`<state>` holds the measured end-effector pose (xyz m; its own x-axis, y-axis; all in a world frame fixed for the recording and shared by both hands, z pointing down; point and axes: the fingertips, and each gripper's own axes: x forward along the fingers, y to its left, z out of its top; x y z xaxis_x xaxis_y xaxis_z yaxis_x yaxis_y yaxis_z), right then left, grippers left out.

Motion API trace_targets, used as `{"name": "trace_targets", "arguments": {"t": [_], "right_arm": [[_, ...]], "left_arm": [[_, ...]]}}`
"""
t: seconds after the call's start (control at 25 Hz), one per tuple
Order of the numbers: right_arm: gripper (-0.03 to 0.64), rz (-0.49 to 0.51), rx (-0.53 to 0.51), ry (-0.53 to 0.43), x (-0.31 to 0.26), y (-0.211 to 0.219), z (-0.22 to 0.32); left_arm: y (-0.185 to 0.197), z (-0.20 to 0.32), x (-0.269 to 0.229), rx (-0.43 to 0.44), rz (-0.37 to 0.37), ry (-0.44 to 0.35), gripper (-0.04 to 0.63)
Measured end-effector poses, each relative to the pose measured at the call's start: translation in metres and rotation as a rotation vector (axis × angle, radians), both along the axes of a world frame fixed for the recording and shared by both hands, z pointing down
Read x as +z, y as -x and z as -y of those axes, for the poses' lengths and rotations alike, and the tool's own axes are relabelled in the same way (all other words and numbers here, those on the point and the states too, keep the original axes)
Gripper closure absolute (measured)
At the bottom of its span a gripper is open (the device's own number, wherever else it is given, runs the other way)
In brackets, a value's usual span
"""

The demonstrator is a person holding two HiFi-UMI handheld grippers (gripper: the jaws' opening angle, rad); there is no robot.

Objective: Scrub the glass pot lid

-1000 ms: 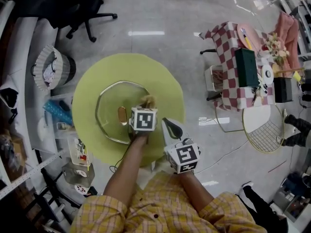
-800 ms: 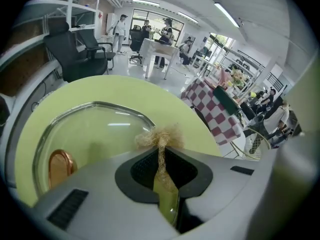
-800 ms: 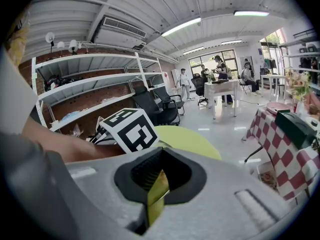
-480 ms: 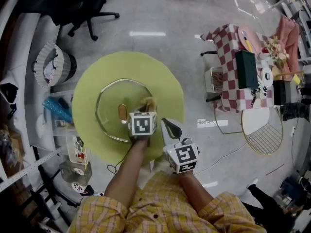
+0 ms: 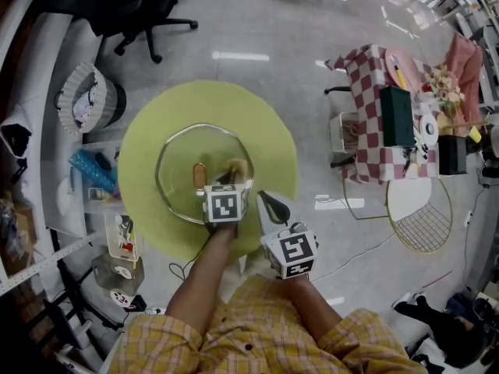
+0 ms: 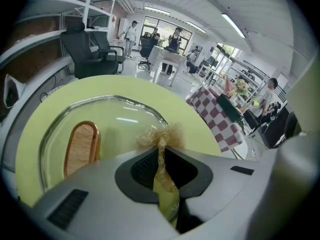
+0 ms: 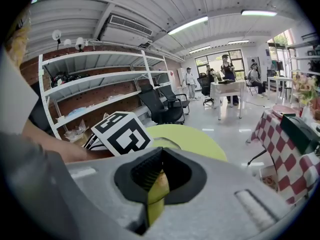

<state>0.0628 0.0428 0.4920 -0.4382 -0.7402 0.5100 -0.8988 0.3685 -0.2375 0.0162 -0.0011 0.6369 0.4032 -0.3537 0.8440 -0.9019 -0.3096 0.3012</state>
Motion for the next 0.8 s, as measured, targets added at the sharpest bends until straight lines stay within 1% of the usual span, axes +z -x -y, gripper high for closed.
{"name": "trace_targets", "arguments": {"t": [0.12,0.52,0.64,0.8], "right_arm": [[0.618,0.001,-0.009,-0.003,-0.001,0.004,-0.002],[0.620,0.000,-0.022,-0.010,-0.004,0.008,-0.006],[0.620,0.001,-0.029,-0.010,-0.005,0.010,-0.006],[0.618,0.002,-0.043,-0.013,-0.006,0.014,-0.007]], "left_arm": [[0.004,-0.003,-0.006,-0.009,-0.005,0.002,0.555],[0.016,-0.007,-0.012,-0.033,0.012,-0.017,0.555],[0.022,-0.009,-0.013,-0.037,0.026,-0.026,0.556],[0.028,-0.012,-0.010,-0.015,0.071,-0.061,0.555]]}}
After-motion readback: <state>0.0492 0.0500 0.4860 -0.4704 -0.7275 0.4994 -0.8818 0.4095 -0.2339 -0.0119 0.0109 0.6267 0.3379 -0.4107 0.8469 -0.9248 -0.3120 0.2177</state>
